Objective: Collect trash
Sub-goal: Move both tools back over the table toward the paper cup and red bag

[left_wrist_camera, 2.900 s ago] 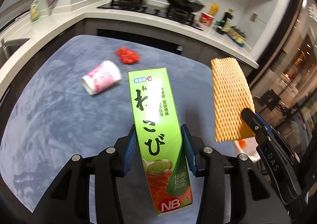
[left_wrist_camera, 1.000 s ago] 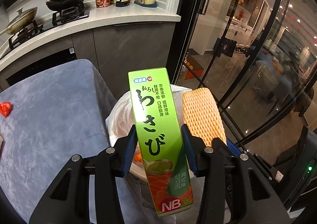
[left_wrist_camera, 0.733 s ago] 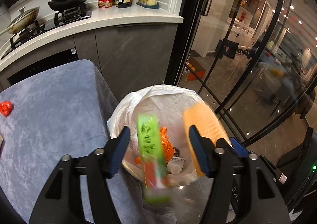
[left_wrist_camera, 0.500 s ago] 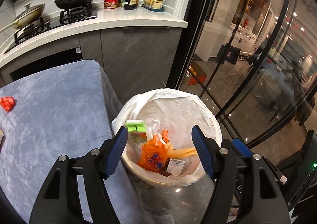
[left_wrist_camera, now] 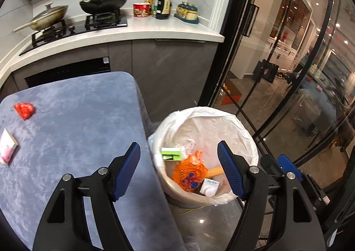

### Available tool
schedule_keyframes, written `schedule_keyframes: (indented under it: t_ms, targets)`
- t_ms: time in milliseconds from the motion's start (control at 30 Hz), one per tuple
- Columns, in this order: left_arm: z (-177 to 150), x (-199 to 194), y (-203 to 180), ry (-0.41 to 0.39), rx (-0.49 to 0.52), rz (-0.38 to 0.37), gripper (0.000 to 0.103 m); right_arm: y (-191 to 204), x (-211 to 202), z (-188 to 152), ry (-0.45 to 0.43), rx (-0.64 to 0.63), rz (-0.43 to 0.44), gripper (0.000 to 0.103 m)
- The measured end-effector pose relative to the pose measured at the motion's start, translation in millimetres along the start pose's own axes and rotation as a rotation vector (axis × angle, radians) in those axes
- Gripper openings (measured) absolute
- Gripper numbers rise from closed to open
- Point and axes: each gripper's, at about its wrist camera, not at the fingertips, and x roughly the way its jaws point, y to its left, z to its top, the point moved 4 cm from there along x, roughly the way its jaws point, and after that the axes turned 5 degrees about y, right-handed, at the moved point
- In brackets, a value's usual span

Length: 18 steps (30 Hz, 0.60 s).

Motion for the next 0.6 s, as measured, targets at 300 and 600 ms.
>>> schedule_keyframes:
  t_ms: [300, 600]
  targets:
    - [-3, -24, 38, -0.03, -0.068, 0.041, 0.072, 30, -12, 0, -0.012, -0.044, 0.035, 0.05]
    - [-22, -48, 98, -0.058, -0.141, 0.126, 0.083, 83, -19, -11, -0.015, -0.118, 0.089, 0.055]
